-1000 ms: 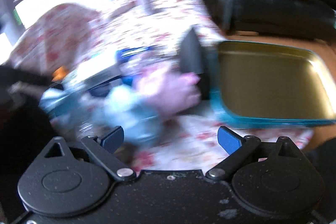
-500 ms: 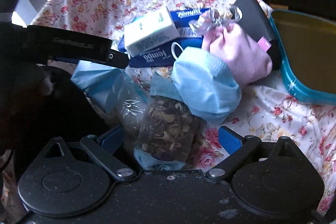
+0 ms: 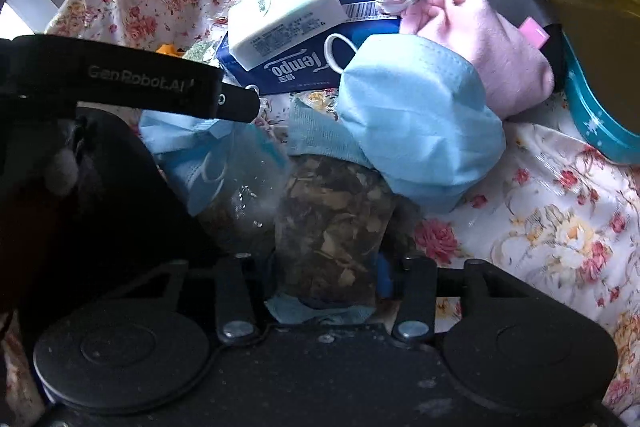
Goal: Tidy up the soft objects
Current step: 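Grasp the light-blue face mask with the left gripper while the right grasps the herb bag, then carry the mask and herb bag to the gold tray and release both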
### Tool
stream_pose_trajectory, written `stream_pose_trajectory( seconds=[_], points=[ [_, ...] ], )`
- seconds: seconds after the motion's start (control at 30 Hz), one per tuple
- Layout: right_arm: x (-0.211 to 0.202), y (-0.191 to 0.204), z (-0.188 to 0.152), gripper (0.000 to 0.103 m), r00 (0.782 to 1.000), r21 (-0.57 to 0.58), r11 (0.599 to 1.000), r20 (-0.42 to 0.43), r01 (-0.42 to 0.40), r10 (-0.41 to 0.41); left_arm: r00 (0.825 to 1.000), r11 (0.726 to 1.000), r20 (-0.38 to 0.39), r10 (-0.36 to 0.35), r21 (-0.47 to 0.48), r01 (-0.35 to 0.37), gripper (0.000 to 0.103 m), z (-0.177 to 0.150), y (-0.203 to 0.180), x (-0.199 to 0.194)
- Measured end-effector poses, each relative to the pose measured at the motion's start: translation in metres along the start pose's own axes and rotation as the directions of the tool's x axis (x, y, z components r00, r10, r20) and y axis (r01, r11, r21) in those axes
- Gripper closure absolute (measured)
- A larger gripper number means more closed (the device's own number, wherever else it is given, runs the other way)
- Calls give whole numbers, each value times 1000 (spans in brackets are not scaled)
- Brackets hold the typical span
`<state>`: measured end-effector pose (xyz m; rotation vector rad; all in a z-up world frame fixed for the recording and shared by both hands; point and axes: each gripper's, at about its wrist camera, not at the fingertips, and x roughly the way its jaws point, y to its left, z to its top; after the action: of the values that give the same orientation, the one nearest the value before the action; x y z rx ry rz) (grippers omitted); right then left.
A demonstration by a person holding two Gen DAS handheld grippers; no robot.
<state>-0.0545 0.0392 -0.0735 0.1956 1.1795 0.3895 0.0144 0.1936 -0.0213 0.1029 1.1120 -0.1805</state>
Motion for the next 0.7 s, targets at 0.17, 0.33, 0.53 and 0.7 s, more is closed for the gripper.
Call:
stream_pose_trajectory(
  seconds=[0.17,0.33,0.53,0.7],
  points=[
    [-18,-12,-5,60,1000,25,1000,-22,-13,13,1000,1000,9,-18,-24,18,45,0,3,-5],
    [-40,-21,-16,60,999,9,1000,-43,-30,30,999,998,24,-43,-33,43,51,1,2,-11],
    [-72,-23,-33,60,999,-67,997,-25,-33,32,996,996,71,-61,-55,65,53,6,4,-28],
    [-94,-21,-40,60,999,-101,994,20,-36,38,989,992,118,-85,-81,95,53,9,6,-44]
  ],
)
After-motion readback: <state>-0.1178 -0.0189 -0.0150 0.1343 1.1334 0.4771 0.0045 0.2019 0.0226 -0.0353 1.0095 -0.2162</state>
